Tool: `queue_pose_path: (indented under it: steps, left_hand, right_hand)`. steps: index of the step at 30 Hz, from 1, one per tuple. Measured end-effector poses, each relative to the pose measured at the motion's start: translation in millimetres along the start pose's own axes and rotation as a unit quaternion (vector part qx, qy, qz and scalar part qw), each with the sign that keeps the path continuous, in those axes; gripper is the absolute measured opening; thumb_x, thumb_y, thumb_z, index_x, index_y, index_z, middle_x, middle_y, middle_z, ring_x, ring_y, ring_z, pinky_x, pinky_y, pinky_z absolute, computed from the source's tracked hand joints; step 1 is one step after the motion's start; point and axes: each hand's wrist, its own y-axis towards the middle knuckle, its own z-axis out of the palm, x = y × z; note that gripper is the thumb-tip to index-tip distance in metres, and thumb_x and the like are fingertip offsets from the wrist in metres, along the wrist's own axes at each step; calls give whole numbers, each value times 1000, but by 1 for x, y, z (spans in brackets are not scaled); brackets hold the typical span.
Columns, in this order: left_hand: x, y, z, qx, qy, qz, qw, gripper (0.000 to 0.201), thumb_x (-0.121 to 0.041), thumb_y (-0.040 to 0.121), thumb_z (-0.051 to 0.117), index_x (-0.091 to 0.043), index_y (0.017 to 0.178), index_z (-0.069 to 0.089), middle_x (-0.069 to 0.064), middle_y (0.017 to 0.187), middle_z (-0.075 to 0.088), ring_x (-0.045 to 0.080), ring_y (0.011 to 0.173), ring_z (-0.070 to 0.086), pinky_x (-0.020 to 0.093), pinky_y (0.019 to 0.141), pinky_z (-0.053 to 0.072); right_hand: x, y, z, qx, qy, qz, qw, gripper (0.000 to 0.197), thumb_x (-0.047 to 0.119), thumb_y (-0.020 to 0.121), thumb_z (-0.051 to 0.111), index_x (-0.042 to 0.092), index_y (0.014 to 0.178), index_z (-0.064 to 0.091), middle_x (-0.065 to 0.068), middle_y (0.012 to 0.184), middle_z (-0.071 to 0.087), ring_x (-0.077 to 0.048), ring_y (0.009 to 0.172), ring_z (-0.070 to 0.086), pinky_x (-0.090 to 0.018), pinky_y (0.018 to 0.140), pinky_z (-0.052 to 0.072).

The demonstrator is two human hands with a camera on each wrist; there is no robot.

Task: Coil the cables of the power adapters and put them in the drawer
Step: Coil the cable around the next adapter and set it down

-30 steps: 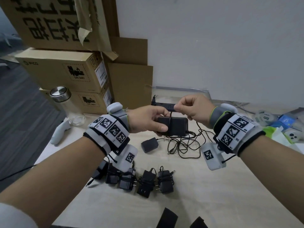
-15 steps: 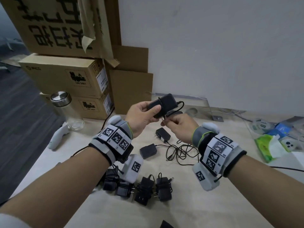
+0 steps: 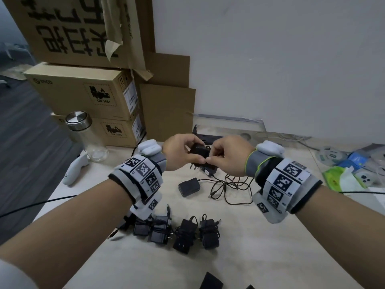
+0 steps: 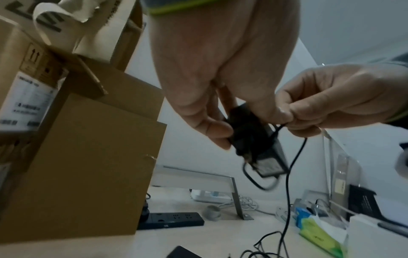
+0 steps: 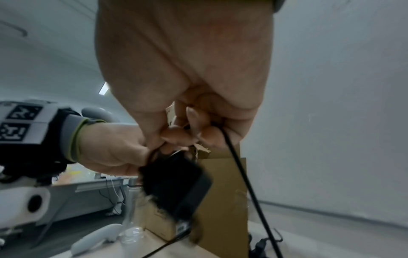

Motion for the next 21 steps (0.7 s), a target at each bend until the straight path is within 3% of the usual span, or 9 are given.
queue_pose_path:
  steps: [4, 7, 8, 10, 13, 15, 17, 19, 21]
  left_hand:
    - [-4, -2, -7, 152, 29, 28, 988, 40, -29, 74, 82, -25, 111, 67, -11, 84, 68, 4, 64, 59, 22, 63, 45]
    - [-3, -4, -10, 182, -118, 21, 976, 32, -10, 80, 76, -22, 108, 66, 3, 100, 72, 21, 80, 68, 38, 74, 58]
    - [-3, -5, -12, 177, -178, 13, 968, 31, -3, 83, 72, -20, 107, 64, 5, 101, 71, 23, 82, 68, 37, 75, 58]
    - [0, -6, -15, 181, -303, 2, 936, 29, 2, 83, 68, -13, 106, 59, 3, 93, 71, 19, 79, 67, 31, 70, 57]
    - [3, -7, -15, 193, -477, -5, 857, 49, -15, 67, 85, -7, 105, 55, 4, 90, 72, 20, 80, 70, 29, 68, 57]
    - [3, -6, -14, 159, -548, -3, 821, 59, -24, 60, 90, -6, 104, 54, 9, 95, 70, 22, 84, 71, 31, 69, 58]
    - [-2, -1, -11, 91, -589, -22, 803, 45, -17, 69, 81, -5, 101, 53, 14, 101, 65, 23, 85, 71, 31, 69, 59]
    - [-8, 3, -10, -4, -580, -57, 812, 25, -5, 81, 66, -5, 101, 52, 16, 105, 61, 24, 85, 71, 32, 68, 60]
    - [-9, 8, -10, -76, -510, -77, 853, 25, -1, 87, 63, -6, 108, 52, 18, 109, 62, 28, 89, 69, 34, 70, 61]
  right_hand:
    - [-5, 7, -11, -5, 32, -29, 999, 18, 36, 76, 77, 25, 69, 65, 12, 65, 61, -5, 63, 56, -22, 62, 43]
    - [-20, 18, -12, -39, 158, -1, 987, 24, 36, 71, 81, 19, 65, 65, 8, 61, 61, -9, 57, 52, -26, 58, 43]
    - [-25, 19, -11, -58, 207, 14, 977, 27, 36, 72, 81, 17, 64, 64, 4, 61, 59, -11, 57, 50, -28, 59, 42]
    - [-32, 18, -9, -95, 278, 41, 955, 28, 35, 78, 76, 16, 63, 61, 0, 60, 54, -11, 55, 46, -27, 56, 41]
    - [-35, 16, 0, -110, 343, 80, 930, 30, 32, 89, 65, 12, 67, 64, 6, 56, 54, -5, 48, 46, -23, 51, 43]
    - [-35, 16, 10, -101, 390, 98, 910, 31, 28, 94, 59, 7, 72, 66, -1, 55, 47, -8, 45, 39, -26, 50, 39]
    - [-31, 15, 17, -82, 397, 123, 906, 31, 23, 96, 55, 14, 68, 64, -1, 52, 41, -9, 44, 35, -27, 49, 37]
    - [-26, 13, 21, -61, 347, 125, 927, 28, 26, 97, 53, 18, 73, 64, 2, 54, 42, -10, 46, 39, -26, 47, 40]
    - [-20, 11, 18, -43, 255, 103, 961, 22, 28, 95, 53, 21, 79, 66, 5, 57, 47, -10, 48, 43, -24, 46, 40]
